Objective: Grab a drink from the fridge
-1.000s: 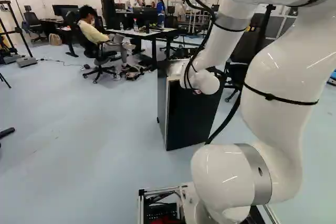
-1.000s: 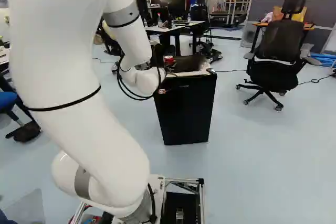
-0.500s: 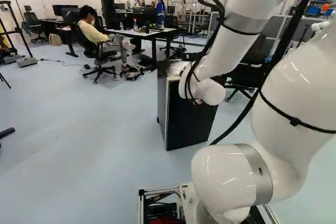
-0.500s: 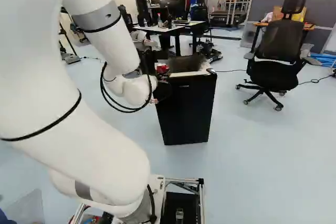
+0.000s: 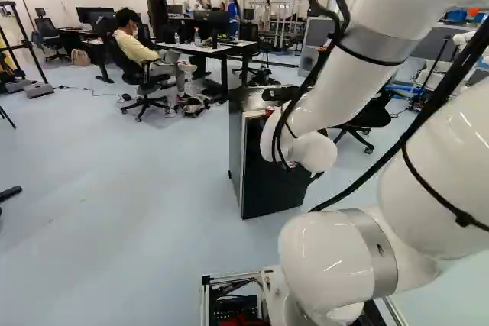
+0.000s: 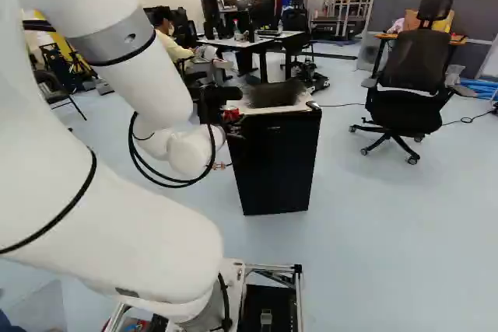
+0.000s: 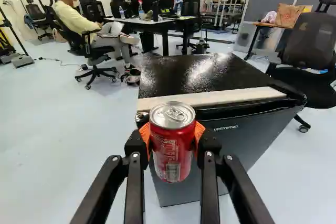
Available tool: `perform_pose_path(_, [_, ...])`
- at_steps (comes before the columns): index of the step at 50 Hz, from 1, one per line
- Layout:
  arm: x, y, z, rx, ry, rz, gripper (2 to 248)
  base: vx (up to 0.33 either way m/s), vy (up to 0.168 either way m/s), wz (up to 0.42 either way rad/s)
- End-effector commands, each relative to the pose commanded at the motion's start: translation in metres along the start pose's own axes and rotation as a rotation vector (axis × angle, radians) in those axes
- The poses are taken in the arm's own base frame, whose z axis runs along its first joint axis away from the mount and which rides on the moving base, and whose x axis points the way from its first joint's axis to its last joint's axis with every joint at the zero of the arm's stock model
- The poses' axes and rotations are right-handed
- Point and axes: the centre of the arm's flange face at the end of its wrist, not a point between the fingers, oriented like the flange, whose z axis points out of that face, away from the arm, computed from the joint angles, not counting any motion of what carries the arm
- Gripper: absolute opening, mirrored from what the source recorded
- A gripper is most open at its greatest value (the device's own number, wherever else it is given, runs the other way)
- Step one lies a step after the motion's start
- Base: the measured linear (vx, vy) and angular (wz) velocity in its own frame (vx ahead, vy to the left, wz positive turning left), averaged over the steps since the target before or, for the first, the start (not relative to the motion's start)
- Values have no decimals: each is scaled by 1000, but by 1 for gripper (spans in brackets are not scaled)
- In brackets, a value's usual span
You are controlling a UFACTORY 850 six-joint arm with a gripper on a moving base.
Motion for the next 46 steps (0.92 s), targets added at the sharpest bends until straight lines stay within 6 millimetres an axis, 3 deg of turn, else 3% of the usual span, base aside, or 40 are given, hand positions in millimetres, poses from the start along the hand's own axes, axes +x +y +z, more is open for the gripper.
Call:
perform_pose_path(22, [-14, -4, -19, 14, -21, -4, 99, 0, 0, 0])
perform_pose_path(46, [-16, -5, -22, 16, -25, -5, 99, 0, 0, 0])
